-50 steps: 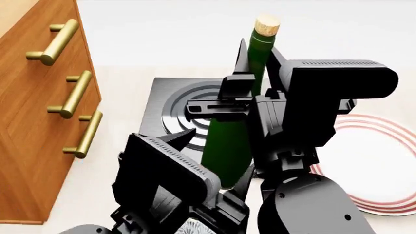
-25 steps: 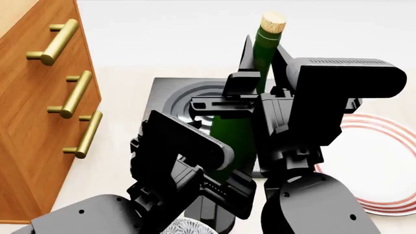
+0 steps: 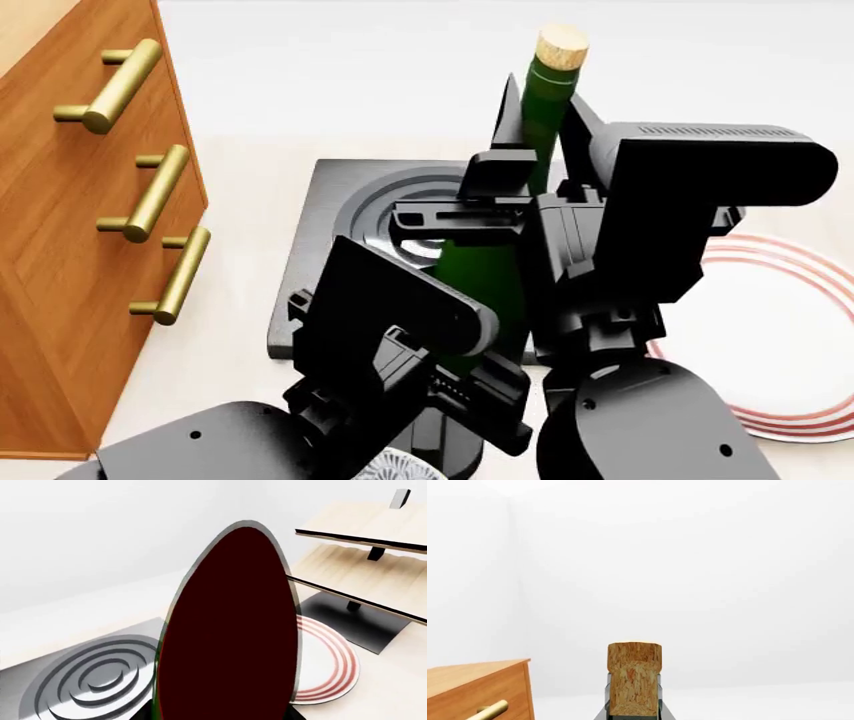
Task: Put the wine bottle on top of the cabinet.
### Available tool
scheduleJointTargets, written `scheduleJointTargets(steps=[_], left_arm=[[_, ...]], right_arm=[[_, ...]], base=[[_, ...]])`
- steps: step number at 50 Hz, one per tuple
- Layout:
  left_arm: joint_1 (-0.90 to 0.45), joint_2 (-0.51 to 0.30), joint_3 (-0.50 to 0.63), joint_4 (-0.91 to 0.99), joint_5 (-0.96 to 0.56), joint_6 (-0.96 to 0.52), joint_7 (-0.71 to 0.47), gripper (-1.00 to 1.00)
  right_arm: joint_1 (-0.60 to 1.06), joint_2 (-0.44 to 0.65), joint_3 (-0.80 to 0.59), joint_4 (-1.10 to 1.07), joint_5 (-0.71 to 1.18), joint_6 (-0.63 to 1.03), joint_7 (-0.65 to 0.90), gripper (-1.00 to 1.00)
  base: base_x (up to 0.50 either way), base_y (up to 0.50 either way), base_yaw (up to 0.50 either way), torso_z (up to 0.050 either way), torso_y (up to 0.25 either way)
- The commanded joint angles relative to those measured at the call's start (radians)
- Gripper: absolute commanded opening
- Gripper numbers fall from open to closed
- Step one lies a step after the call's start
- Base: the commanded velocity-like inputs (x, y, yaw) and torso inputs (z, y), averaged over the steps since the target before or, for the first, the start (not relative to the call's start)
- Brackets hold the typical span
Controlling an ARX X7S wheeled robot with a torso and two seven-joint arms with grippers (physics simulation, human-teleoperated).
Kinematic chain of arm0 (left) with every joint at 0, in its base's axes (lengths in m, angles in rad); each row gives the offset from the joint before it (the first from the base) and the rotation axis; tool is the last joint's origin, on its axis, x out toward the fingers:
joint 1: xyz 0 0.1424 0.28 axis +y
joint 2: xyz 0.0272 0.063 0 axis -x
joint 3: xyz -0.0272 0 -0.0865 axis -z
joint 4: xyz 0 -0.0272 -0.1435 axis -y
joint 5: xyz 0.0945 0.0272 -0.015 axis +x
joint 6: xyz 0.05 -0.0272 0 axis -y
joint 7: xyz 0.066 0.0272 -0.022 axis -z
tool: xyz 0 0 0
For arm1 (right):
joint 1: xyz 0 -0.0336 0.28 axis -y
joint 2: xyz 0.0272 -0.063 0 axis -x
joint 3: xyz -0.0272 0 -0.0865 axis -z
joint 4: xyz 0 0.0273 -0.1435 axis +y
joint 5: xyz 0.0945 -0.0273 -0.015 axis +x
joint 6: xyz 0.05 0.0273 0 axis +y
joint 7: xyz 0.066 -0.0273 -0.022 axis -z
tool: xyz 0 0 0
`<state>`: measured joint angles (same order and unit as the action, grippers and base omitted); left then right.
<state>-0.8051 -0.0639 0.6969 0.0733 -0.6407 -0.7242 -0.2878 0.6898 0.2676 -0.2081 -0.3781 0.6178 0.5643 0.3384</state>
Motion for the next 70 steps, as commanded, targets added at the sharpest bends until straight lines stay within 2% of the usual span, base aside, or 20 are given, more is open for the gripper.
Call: scheduleJointTargets(steps=[1,10,11,29,34,45,57,60,70], left_arm=[[-0.003,-0.006,0.012,-0.008,-0.020,0.021,-0.025,-1.00],[-0.008,-0.010,0.018,-0.011,-0.030,0.029,-0.035,-1.00],[-0.010,-0.011,0.018,-0.013,-0.030,0.030,-0.035,-1.00],[0.007,-0.028,0.015,-0.049,-0.041,0.077,-0.038,-1.00],[0.000,-0.055,0.064,-0.069,0.023,0.079,-0.055,-1.00],[0.031,-0.104,-0.004,-0.100,-0.006,0.128,-0.053,-1.00],[-0.034,-0.181,-0.062,-0.050,-0.021,0.090,-0.080,-1.00],[-0.068,-0.197,-0.042,-0.047,0.019,0.073,-0.102,-1.00],[-0.176,-0.210,-0.139,-0.102,-0.023,0.073,-0.092,-1.00]], right_arm=[[0.002,0.003,0.000,-0.007,-0.017,-0.003,-0.006,-1.00],[-0.004,0.004,0.006,-0.005,-0.013,-0.007,0.006,-1.00],[-0.006,0.002,0.019,-0.013,0.027,0.009,-0.004,1.00],[-0.005,0.028,0.030,-0.112,0.081,0.063,0.031,1.00],[-0.008,0.043,0.063,-0.197,0.135,0.098,0.068,1.00],[-0.070,0.081,0.124,-0.304,0.183,0.105,0.112,1.00],[-0.266,0.132,0.125,-0.428,0.106,0.045,0.122,1.00],[-0.319,0.128,0.123,-0.440,0.080,0.014,0.124,1.00],[-0.527,0.109,0.138,-0.443,0.009,-0.134,0.095,1.00]], base=[[0.00,0.00,0.00,0.000,0.000],[0.00,0.00,0.00,0.001,0.001],[0.00,0.00,0.00,0.000,0.000],[0.00,0.00,0.00,0.000,0.001],[0.00,0.00,0.00,0.000,0.000],[0.00,0.00,0.00,0.001,0.001],[0.00,0.00,0.00,0.000,0.001],[0.00,0.00,0.00,0.000,0.000],[0.00,0.00,0.00,0.000,0.001]])
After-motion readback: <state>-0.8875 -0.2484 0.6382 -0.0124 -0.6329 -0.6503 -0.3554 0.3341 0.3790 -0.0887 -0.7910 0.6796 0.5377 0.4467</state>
